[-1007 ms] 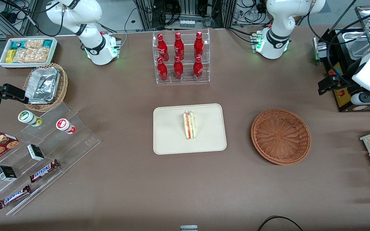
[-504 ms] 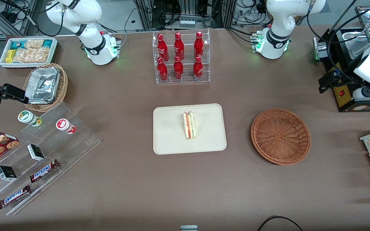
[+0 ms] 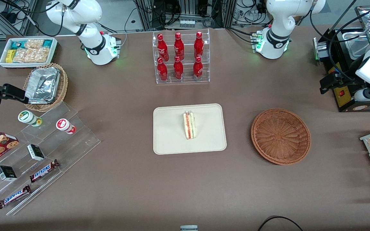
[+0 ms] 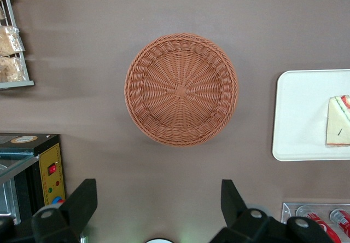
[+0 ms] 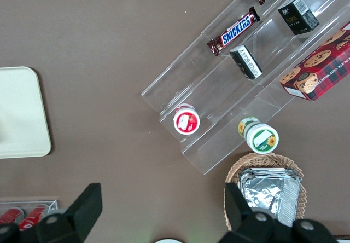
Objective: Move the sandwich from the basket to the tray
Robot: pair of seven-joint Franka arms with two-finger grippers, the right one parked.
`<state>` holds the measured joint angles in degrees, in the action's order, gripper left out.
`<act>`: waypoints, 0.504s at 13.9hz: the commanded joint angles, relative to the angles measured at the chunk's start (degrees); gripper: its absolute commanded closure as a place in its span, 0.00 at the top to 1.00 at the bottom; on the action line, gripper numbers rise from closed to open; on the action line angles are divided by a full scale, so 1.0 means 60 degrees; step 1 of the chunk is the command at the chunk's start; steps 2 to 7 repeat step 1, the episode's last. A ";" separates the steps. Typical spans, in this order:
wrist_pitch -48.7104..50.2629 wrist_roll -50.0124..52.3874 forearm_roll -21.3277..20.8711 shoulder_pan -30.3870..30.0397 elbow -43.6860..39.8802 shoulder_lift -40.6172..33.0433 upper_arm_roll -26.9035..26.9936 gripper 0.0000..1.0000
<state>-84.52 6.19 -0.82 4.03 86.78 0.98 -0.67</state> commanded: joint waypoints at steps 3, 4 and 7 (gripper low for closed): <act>0.0230 -0.0109 -0.0010 0.0003 -0.0123 0.0012 0.0069 1.00; 0.0230 -0.0109 -0.0010 0.0003 -0.0123 0.0012 0.0069 1.00; 0.0230 -0.0109 -0.0010 0.0003 -0.0123 0.0012 0.0069 1.00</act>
